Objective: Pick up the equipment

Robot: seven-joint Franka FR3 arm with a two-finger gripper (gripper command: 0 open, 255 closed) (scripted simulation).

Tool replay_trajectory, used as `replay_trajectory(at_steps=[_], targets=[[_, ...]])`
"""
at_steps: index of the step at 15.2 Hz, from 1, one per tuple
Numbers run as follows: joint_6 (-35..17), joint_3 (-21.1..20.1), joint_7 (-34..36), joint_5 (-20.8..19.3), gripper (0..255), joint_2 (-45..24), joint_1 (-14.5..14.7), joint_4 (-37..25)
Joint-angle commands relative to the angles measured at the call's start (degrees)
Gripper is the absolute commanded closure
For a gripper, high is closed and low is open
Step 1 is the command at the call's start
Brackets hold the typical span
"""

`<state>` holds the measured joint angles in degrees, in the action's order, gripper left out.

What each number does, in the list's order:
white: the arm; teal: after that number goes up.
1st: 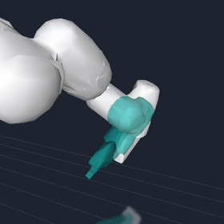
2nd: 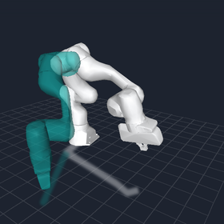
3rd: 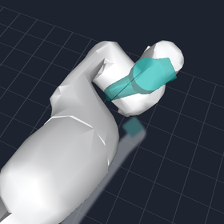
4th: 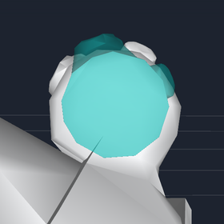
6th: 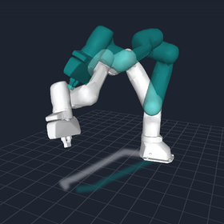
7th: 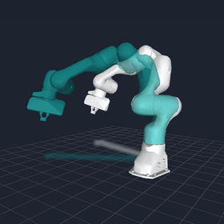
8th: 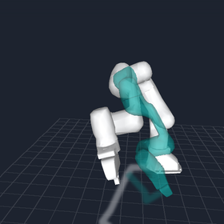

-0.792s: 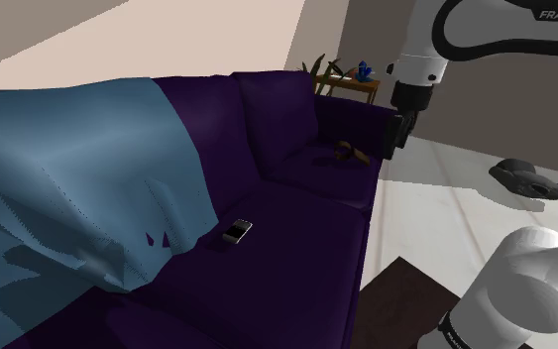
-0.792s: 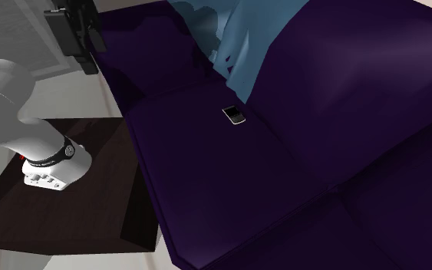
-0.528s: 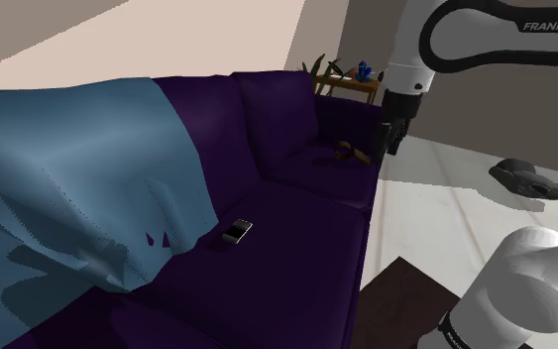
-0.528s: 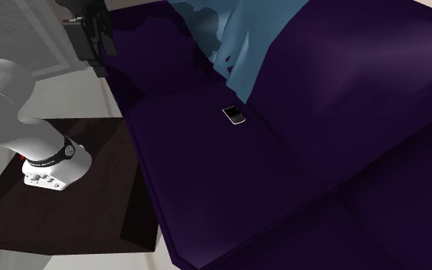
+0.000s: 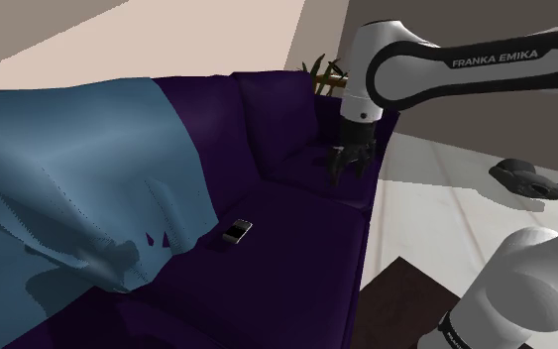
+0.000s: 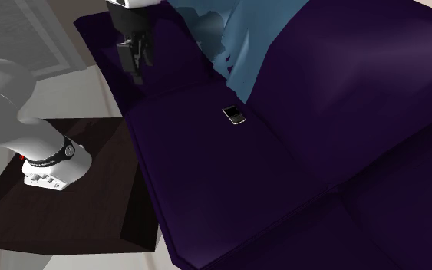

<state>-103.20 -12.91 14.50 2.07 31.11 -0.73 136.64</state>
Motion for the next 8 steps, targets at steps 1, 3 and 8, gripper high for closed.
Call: replay_trajectory(at_steps=[1,3,8], targets=[[-3.15,-2.24,4.97,0.66,0,-3.27,-0.38,-0.13],[-6.05,-4.24,9.59,0.77,0,-7.03,-0.89,-0.86],[-12.64,-8.65,21.52,-0.84,0,-17.68,-2.37,-4.35]])
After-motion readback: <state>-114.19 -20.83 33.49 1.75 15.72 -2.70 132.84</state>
